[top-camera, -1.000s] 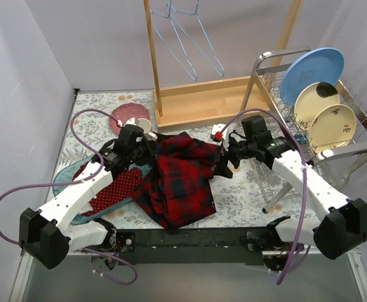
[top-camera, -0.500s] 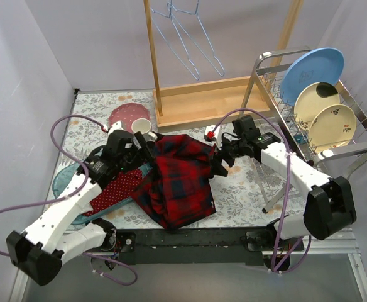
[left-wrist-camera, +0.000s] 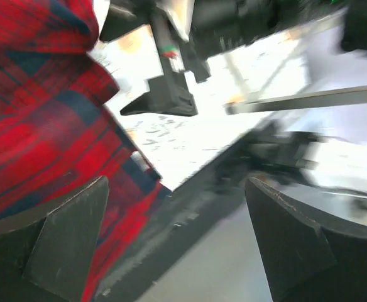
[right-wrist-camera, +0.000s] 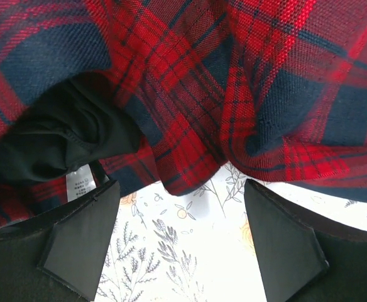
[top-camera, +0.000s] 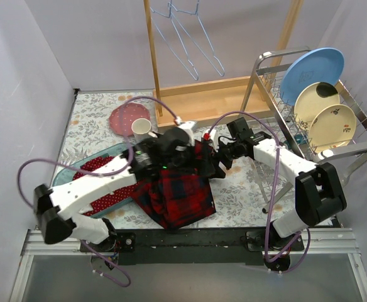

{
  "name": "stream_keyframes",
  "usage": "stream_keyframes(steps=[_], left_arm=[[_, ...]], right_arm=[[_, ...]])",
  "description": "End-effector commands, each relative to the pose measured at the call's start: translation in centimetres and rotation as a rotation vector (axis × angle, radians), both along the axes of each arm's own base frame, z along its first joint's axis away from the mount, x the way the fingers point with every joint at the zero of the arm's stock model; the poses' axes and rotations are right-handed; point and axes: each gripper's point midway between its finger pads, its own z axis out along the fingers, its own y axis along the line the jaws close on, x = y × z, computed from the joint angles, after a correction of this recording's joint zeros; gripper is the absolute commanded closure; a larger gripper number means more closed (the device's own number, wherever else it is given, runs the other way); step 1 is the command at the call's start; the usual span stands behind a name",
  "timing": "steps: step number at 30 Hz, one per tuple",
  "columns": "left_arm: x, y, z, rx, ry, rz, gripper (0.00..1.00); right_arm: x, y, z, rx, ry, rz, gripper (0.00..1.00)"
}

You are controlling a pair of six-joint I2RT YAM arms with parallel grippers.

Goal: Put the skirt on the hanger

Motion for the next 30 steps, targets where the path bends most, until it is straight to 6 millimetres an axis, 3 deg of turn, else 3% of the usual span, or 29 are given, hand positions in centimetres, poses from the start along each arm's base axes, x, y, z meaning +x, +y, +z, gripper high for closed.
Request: stream_keyframes(steps=[1,2,3,10,13,14,16,20,22,30], left_arm=[[0.8,0.6,-3.2,0.327,-0.095,0.157,0.11],[1.0,0.4,-3.0,0.358,-0.135,0.194,0.12],[1.1,0.1,-4.6,0.407,-0.123,0.212,0.14],[1.0,2.4,-7.7,0.695,-0.181,0.338,0.22],[0.5,3.3,-9.1,0.762,-0.167,0.335,0.31],[0.5,3.6,-9.5,0.778,-0.162,0.342,0.42],[0.2,4.8,-9.8,0.823,-0.156,0.356,0.51],[-0.6,7.0,-9.7,0.837,-0.142,0.38,0.63],[-1.0,8.0,-8.7,0.796,-0.137,0.39,0.71],[-2.6,11.2,-8.4,0.621,-0.035,0.381,0.8]], right_arm=[[-0.3,0.7,-0.9,0.03,0.05,-0.001,0.13],[-0.3,0.7,-1.0,0.03,0.058,-0.004,0.13],[-0.2,0.7,-1.0,0.029,0.061,-0.009,0.13],[0.0,0.8,-1.7,0.02,0.089,-0.033,0.14],[0.0,0.8,-1.7,0.023,0.091,-0.035,0.14],[0.1,0.9,-1.7,0.023,0.091,-0.035,0.14],[0.1,0.8,-1.9,0.017,0.093,-0.037,0.15],[0.4,0.6,-2.0,0.006,0.075,-0.045,0.16],[0.7,0.5,-2.0,-0.002,0.061,-0.051,0.16],[0.6,0.7,-2.7,-0.02,0.06,-0.043,0.17]])
